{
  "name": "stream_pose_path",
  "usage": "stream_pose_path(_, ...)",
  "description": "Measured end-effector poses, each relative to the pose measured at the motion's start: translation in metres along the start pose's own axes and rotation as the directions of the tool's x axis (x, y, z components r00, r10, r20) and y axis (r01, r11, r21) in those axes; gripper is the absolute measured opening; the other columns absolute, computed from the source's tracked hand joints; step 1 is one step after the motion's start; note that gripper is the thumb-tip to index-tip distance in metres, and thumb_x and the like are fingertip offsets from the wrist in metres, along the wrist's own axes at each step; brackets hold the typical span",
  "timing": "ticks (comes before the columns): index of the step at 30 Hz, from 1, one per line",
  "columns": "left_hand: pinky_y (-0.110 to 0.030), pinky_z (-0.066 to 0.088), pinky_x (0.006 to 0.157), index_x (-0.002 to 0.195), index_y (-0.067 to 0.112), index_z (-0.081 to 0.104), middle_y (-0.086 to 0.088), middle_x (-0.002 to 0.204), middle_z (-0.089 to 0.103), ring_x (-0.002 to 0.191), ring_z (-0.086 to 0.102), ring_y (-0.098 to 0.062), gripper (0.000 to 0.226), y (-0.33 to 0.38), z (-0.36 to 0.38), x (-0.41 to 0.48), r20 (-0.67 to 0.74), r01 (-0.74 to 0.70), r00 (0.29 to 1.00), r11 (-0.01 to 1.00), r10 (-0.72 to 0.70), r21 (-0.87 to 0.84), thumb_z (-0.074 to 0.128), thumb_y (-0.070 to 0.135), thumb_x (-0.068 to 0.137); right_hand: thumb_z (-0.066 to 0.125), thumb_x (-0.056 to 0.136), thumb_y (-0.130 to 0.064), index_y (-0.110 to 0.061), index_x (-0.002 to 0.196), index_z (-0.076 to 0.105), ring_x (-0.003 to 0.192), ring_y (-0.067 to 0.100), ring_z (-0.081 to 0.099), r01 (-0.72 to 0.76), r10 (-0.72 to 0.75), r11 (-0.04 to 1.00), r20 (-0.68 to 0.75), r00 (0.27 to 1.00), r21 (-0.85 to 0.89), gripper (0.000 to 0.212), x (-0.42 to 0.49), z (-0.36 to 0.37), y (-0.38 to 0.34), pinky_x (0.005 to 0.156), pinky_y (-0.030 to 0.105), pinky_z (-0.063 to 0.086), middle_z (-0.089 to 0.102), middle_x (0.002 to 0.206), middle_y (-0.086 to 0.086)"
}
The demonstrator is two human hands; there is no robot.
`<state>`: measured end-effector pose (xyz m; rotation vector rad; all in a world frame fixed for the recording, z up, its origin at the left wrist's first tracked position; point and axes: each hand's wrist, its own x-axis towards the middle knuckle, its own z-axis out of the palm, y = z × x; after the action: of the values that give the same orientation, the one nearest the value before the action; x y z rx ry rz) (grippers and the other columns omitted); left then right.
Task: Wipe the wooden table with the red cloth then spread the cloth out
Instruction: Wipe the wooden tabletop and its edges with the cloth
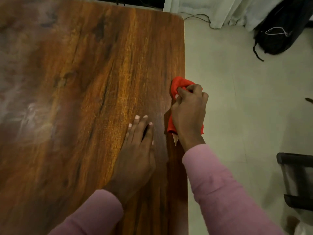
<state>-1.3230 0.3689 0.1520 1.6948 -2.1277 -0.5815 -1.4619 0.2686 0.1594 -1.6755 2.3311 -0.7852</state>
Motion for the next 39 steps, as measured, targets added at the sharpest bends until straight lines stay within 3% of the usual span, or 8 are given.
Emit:
stream_pose_path(7,-0.044,0.007,0.12,0.147,0.003,0.026,-0.015,0.157,0.021,0.147,0.007,-0.028,0.056,-0.003,-0.013,0.124,-0.075,0.004,0.997,0.998,0.001,0.065,0.021,0.023,0.095,0.051,0.092,-0.016,-0.017,0.118,0.067,0.109,0.025,0.045,-0.005,0.005,1.0,0.019,1.0,-0.004,0.03,0.064,0.017,-0.01,0.09,0.041,0.048,0.055,0.12,0.003)
stream_pose_path(14,-0.039,0.005,0.12,0.148,0.002,0.025,-0.015,0.156,0.023,0.147,0.01,-0.028,0.052,-0.017,-0.005,0.248,-0.097,-0.038,0.994,0.983,0.056,0.178,0.03,0.015,0.098,0.05,0.094,-0.021,-0.02,0.122,0.065,0.112,0.023,0.042,-0.029,0.03,0.999,0.047,0.998,-0.018,0.032,0.095,0.026,-0.014,0.094,0.041,0.047,0.052,0.124,0.001)
stream_pose_path(21,-0.037,0.005,0.118,0.147,0.001,0.025,-0.015,0.156,0.023,0.147,0.011,-0.027,0.053,-0.029,0.003,0.26,-0.097,-0.031,0.994,0.981,0.051,0.19,0.031,0.015,0.096,0.053,0.092,-0.017,-0.019,0.118,0.067,0.105,0.023,0.043,0.003,-0.003,1.0,0.016,1.0,-0.02,0.03,0.105,0.03,-0.011,0.087,0.038,0.048,0.054,0.118,0.002)
stream_pose_path(27,-0.039,0.009,0.118,0.147,0.001,0.026,-0.016,0.155,0.026,0.146,0.014,-0.029,0.062,-0.025,0.0,0.258,-0.085,-0.037,0.995,0.981,0.054,0.19,0.015,0.024,0.091,0.051,0.093,-0.018,-0.019,0.12,0.066,0.11,0.024,0.043,0.018,-0.017,1.0,0.028,0.999,-0.022,0.031,0.16,0.042,-0.018,0.092,0.038,0.046,0.052,0.122,0.002)
stream_pose_path(31,-0.039,0.009,0.119,0.146,0.0,0.027,-0.016,0.154,0.027,0.146,0.015,-0.029,0.055,-0.027,0.001,0.259,-0.083,-0.03,0.995,0.981,0.046,0.191,0.028,0.017,0.095,0.051,0.091,-0.015,-0.016,0.113,0.069,0.106,0.027,0.044,0.05,-0.05,0.999,0.02,0.999,0.019,0.029,0.211,0.054,-0.027,0.091,0.037,0.044,0.054,0.114,0.006)
stream_pose_path(37,-0.038,0.003,0.119,0.149,0.003,0.018,-0.014,0.158,0.018,0.147,0.007,-0.026,0.058,-0.024,-0.002,0.26,-0.04,-0.01,0.999,0.98,0.019,0.2,0.019,0.022,0.094,0.053,0.09,-0.016,-0.017,0.114,0.068,0.112,0.025,0.043,0.035,-0.035,0.999,0.018,0.999,0.006,0.028,0.281,0.076,-0.046,0.094,0.032,0.041,0.053,0.119,0.005)
stream_pose_path(39,-0.039,0.005,0.12,0.15,0.005,0.015,-0.012,0.159,0.015,0.147,0.004,-0.025,0.056,-0.024,-0.001,0.262,-0.036,0.012,0.999,0.984,-0.006,0.179,0.021,0.023,0.098,0.053,0.087,-0.015,-0.018,0.112,0.07,0.112,0.028,0.044,0.115,-0.112,0.992,0.042,0.993,-0.059,0.029,0.289,0.087,-0.062,0.093,0.036,0.044,0.053,0.119,0.006)
